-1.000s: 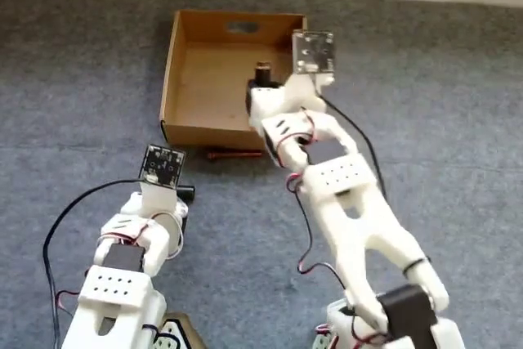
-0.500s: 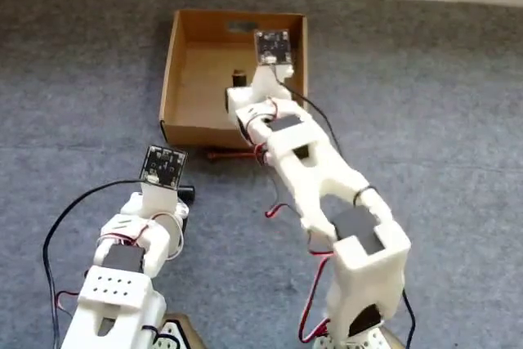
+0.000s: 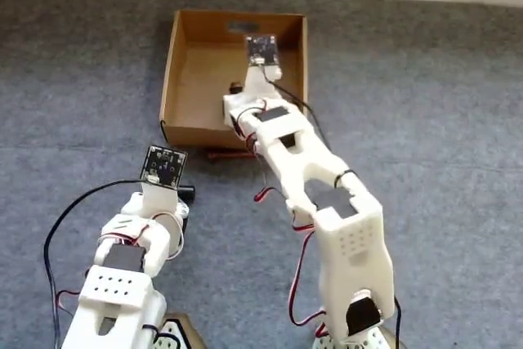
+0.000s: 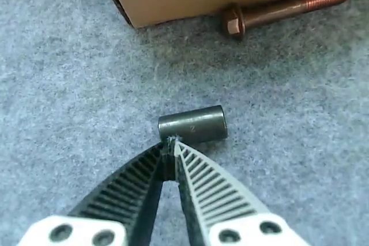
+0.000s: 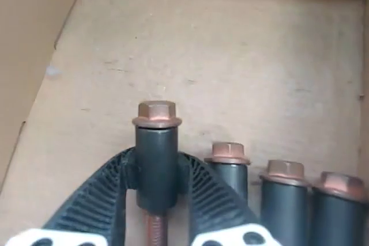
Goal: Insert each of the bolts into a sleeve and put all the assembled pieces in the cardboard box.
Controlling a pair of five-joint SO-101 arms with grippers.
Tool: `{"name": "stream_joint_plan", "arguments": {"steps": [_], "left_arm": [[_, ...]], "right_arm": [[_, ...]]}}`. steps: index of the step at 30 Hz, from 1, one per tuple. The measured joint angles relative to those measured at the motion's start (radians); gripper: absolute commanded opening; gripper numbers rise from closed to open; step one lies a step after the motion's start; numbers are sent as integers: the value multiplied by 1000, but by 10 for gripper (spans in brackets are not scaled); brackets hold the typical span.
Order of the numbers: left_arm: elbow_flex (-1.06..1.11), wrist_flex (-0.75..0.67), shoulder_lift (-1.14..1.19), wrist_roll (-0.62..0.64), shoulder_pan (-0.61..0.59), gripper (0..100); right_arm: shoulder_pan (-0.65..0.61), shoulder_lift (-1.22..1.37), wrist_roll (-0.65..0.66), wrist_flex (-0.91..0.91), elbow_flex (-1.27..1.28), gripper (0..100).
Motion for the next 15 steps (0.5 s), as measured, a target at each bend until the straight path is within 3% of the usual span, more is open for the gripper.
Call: {"name": "stream_joint_plan", "arguments": {"steps": [5,11,15], "left_arm": [[0,0,0,0,0,11],[0,0,0,0,0,11],[0,0,0,0,0,11]], "right_arm": [[-2,60,-11,74,-91,5],[5,75,-178,118,-129,5],[8,77,-178,124,-130,5]]}}
